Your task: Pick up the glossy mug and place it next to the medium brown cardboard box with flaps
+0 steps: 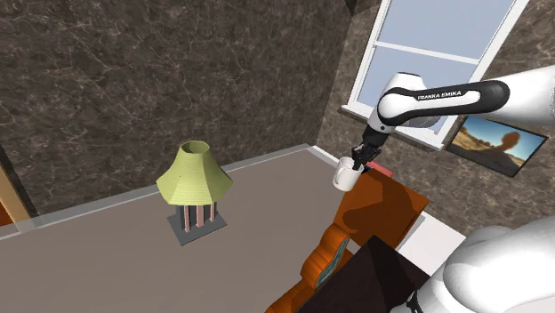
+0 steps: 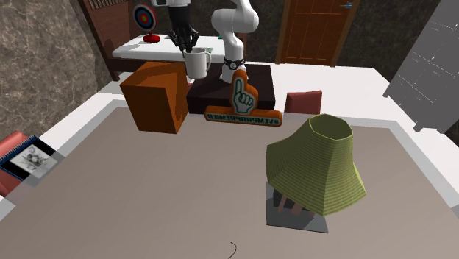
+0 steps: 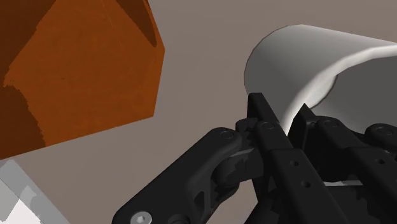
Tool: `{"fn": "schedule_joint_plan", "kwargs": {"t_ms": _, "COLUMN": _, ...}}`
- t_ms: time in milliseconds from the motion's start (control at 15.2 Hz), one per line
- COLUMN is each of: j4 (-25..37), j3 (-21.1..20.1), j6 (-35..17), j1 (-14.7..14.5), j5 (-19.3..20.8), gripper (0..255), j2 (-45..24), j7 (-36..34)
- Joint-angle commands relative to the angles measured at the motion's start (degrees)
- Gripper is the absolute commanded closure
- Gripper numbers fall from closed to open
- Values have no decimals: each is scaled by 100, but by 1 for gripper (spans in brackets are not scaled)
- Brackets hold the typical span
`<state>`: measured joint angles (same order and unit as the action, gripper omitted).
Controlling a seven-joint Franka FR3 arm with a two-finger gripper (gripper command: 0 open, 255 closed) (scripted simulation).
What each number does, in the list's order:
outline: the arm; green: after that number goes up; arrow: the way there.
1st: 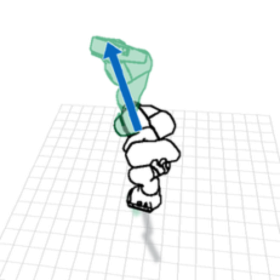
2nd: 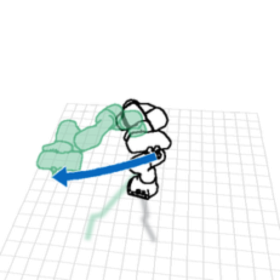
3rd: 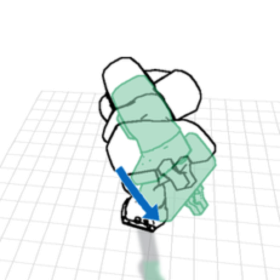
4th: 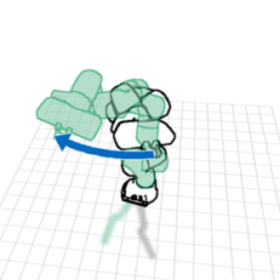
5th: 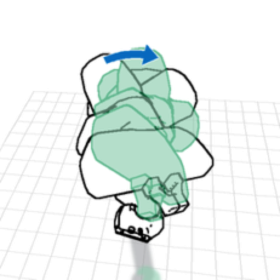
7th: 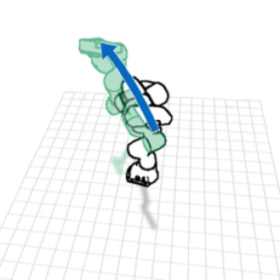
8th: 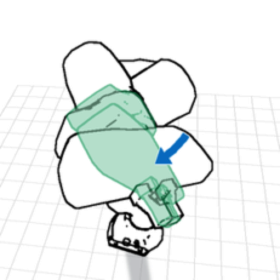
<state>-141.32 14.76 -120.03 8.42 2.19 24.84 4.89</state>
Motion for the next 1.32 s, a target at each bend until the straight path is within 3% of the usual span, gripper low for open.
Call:
{"fn": "schedule_joint_plan", "kwargs": {"t_ms": 0, "j4": -101, "j3": 16, "j6": -148, "j1": 0, "j5": -2, "gripper": 255, "j2": -44, "j7": 16}}
{"fn": "schedule_joint_plan", "kwargs": {"t_ms": 1254, "j4": -926, "j3": 215, "j6": -1832, "j1": -94, "j5": -196, "gripper": 255, "j2": -923, "j7": 277}}
